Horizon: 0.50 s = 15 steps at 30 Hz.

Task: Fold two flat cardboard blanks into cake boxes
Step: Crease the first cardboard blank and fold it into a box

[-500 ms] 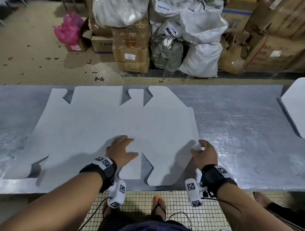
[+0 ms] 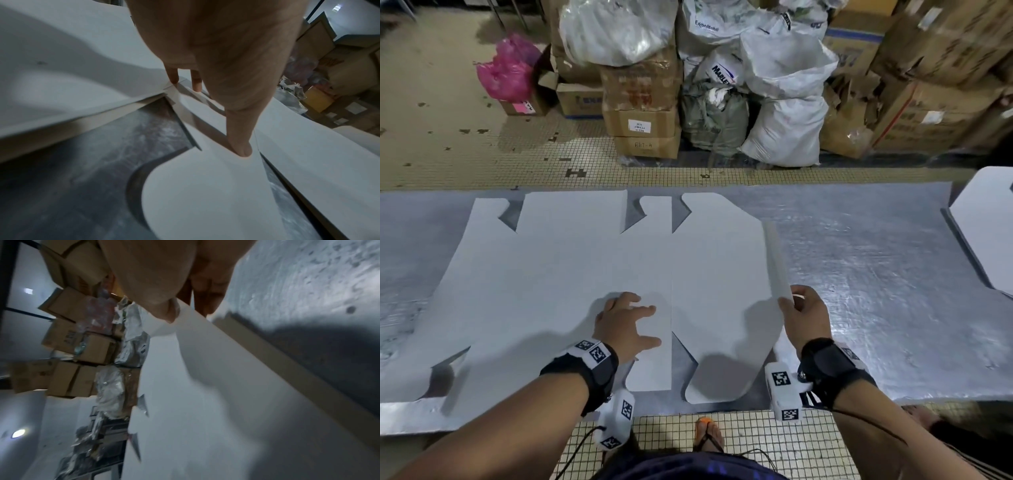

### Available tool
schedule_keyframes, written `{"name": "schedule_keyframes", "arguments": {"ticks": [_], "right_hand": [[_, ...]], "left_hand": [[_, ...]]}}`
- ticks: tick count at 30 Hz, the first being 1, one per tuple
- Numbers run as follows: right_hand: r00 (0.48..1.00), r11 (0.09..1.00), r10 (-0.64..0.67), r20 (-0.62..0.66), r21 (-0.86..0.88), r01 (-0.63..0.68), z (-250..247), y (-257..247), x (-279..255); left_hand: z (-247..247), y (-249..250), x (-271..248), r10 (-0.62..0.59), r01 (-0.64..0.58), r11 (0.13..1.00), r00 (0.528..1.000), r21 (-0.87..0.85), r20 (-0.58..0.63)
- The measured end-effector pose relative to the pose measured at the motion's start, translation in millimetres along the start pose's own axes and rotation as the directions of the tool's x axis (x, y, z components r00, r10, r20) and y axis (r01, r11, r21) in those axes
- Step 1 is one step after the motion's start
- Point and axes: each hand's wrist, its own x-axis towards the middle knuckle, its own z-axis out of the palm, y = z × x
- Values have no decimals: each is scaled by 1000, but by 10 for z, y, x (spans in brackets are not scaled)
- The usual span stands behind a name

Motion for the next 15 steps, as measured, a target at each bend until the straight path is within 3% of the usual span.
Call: {"name": "schedule_keyframes", "arguments": {"ticks": [5, 9, 12, 15], "right_hand": [[983, 989, -145, -110, -17, 144, 27, -236, -223], [955, 959, -271, -119, 55, 279, 130, -470, -444], [933, 922, -360, 2, 154, 355, 247, -630, -564], [883, 898, -411, 228, 269, 349, 375, -729, -692]], "left_hand": [[-95, -64, 44, 27, -30, 999, 997, 43, 70], [-147, -142, 69, 43, -42, 999, 991, -7, 126], [-266, -184, 100, 60, -43, 994, 983, -103, 173], [-501, -115, 55, 120, -40, 916, 977, -399, 176]]}}
